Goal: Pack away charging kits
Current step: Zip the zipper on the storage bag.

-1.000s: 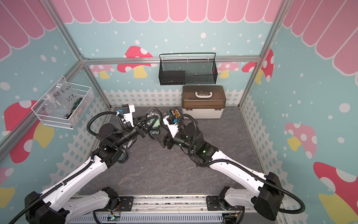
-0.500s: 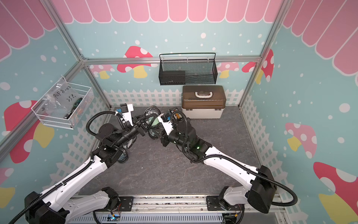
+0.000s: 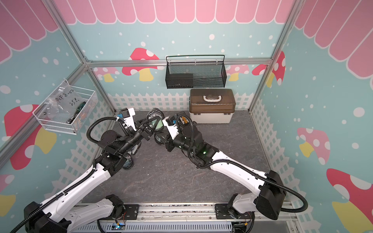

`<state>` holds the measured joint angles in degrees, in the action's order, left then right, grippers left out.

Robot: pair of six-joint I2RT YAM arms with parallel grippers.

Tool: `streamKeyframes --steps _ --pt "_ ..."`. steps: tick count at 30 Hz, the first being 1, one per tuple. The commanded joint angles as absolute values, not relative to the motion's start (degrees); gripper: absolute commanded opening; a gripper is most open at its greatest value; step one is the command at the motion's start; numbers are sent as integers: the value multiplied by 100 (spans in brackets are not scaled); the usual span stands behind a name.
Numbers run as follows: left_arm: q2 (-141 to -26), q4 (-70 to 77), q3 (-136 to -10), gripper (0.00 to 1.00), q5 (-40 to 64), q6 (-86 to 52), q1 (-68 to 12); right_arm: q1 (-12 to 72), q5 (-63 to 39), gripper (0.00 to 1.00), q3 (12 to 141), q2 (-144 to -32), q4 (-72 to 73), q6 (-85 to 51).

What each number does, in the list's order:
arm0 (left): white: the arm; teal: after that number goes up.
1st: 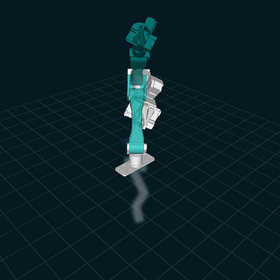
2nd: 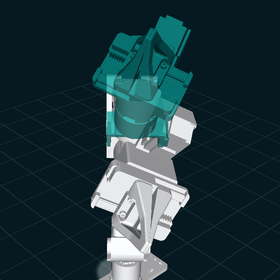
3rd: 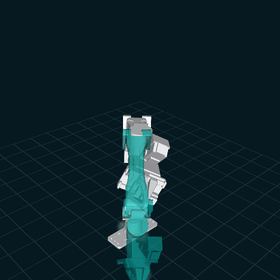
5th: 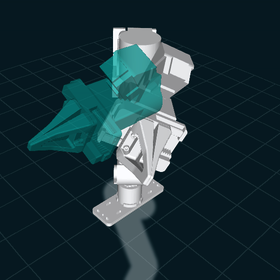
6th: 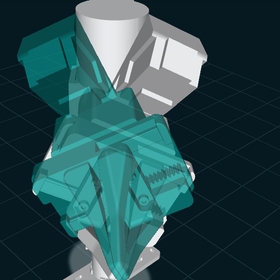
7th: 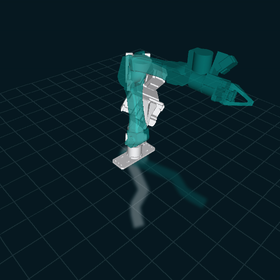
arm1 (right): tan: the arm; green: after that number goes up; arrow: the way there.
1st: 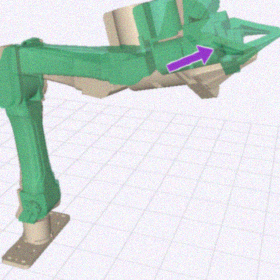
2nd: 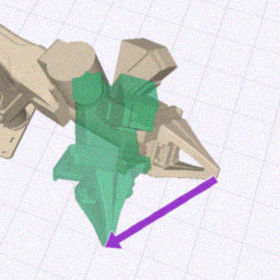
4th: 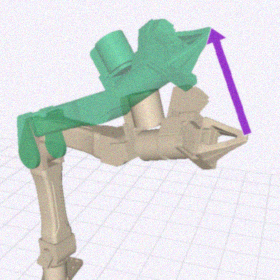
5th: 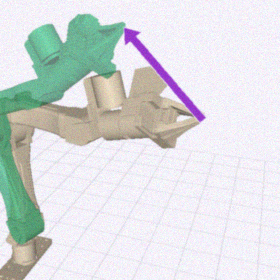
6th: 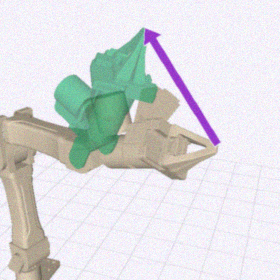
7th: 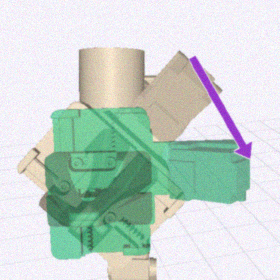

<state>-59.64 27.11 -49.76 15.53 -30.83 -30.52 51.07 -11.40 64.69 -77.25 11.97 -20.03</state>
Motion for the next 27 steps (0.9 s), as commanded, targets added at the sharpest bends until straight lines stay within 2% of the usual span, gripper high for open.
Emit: streamKeyframes --steps 1,3,8,19,27 --pt "-5885 2854 -4920 0 1463 -3093 -3071 5159 -1192 15 6729 -7851 1414 -2078" --pt "-5883 2848 -4922 0 1460 -3094 -3076 5159 -1181 14 6780 -7920 1415 -2102" --pt "-5872 2818 -4903 0 1406 -3063 -3074 5157 -1161 0 6872 -7995 1373 -2153" --pt "-5710 2822 -4632 0 1116 -3008 -3025 5151 -454 0 6737 -7831 968 -1923" --pt "-5442 3036 -4414 0 1441 -3331 -2818 4916 -80 0 6814 -7942 680 -1725"
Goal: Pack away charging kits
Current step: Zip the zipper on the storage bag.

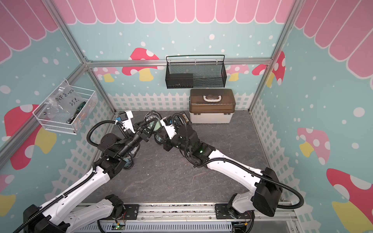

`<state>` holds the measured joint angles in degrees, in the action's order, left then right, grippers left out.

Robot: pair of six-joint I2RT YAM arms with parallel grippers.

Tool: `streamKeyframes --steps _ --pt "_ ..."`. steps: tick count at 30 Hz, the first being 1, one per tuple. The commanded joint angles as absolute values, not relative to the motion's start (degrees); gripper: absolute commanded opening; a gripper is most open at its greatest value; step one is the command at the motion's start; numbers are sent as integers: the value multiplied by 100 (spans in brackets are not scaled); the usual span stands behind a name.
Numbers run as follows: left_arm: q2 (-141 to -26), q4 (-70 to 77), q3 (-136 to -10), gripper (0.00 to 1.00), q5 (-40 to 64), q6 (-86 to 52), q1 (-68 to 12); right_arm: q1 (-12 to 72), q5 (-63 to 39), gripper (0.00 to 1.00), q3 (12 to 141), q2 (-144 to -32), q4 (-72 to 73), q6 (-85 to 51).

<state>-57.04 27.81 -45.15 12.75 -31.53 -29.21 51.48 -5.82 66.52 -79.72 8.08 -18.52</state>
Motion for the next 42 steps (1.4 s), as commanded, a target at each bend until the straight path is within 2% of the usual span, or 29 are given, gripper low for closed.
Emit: streamKeyframes --steps 1,8,19,23,26,32,38,42 --pt "-5417 3067 -4379 0 1468 -3363 -2790 4898 -59 0 6849 -7969 651 -1692" --pt "-5307 3895 -3859 0 1718 -3870 -2575 4896 -137 0 7010 -7944 571 -1493" --pt "-5314 4544 -3802 1 1906 -4314 -2575 5046 -548 0 7555 -7846 452 -1208" --pt "-5390 5010 -3738 17 1896 -4532 -2575 5201 -609 0 7901 -7942 317 -1078" --pt "-5453 5068 -3797 36 1916 -4579 -2575 5254 -571 0 8108 -8020 226 -1034" --pt "-5467 5152 -3867 59 2037 -4600 -2575 5332 -579 0 8440 -8179 66 -941" --pt "-5406 5116 -3902 62 1954 -4519 -2575 5440 -610 0 8546 -8312 35 -849" --pt "-5526 5262 -3920 78 1791 -4527 -2575 5592 -658 0 8586 -8326 13 -580"
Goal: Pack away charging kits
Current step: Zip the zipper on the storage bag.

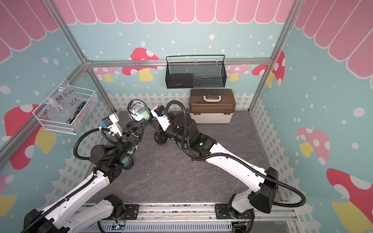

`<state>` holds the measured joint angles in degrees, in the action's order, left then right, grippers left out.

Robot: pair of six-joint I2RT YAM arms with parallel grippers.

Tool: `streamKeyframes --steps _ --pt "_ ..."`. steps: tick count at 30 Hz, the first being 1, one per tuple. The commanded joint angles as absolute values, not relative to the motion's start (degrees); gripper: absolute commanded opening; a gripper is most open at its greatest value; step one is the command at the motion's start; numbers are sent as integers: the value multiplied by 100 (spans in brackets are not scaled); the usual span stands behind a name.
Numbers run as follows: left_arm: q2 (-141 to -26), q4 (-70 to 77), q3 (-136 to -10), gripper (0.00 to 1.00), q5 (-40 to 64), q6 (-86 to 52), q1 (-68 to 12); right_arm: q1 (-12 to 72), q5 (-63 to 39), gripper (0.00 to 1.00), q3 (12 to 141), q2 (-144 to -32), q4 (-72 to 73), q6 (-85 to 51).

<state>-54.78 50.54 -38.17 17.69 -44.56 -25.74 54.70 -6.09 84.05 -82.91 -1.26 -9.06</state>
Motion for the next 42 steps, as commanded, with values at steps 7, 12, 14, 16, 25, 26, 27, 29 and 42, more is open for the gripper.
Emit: streamKeyframes --steps 7,12,14,16,25,26,27,29,42 --pt "-5988 5714 -4096 86 1670 -4702 -2567 5777 -656 0 8621 -8292 -141 -102" --pt "-6412 6369 -4264 67 1766 -5058 -2560 5826 -550 0 8683 -8293 -293 219" --pt "-6489 6387 -4360 53 1784 -5105 -2558 5826 -553 0 8651 -8288 -316 273" --pt "-6551 6419 -4433 37 1761 -5171 -2558 5827 -591 0 8609 -8274 -323 298" --pt "-6673 6473 -4469 14 1736 -5326 -2544 5820 -56 0 8486 -8157 -283 314" --pt "-6646 6471 -4441 13 1721 -5326 -2540 5827 88 0 8461 -8145 -273 292" --pt "-6609 6438 -4418 12 1715 -5335 -2523 5826 285 0 8450 -8147 -268 263" --pt "-6521 6353 -4386 11 1717 -5314 -2505 5804 588 0 8399 -8129 -235 227" --pt "-6080 5441 -4301 6 1510 -4931 -2448 5746 11 0 8042 -7905 -10 269"
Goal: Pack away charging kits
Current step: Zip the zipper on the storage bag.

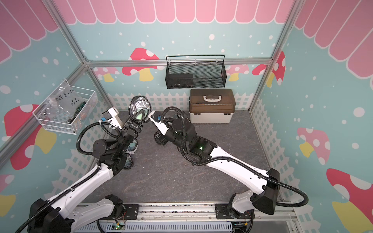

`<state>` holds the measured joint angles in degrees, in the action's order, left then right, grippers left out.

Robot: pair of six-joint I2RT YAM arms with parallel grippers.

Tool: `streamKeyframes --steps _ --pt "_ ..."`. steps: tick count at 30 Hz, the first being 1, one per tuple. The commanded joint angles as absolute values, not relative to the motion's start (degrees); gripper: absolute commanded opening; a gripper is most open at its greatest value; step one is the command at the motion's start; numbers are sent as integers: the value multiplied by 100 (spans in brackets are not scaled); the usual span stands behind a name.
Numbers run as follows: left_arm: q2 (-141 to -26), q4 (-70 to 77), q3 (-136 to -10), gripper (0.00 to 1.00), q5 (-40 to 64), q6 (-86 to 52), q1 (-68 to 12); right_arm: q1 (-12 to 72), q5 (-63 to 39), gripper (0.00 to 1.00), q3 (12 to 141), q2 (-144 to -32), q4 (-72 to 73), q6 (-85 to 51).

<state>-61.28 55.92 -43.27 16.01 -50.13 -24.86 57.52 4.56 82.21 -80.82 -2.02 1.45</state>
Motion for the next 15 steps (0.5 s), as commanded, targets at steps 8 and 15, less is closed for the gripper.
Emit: streamKeyframes --steps 8,15 --pt "-6118 5016 -4583 0 2425 -4629 -2445 4520 -1861 62 7613 -7487 574 -1513" --pt "-5955 4976 -4546 0 2837 -4336 -2446 3969 -3134 93 7246 -7499 2123 -2940"
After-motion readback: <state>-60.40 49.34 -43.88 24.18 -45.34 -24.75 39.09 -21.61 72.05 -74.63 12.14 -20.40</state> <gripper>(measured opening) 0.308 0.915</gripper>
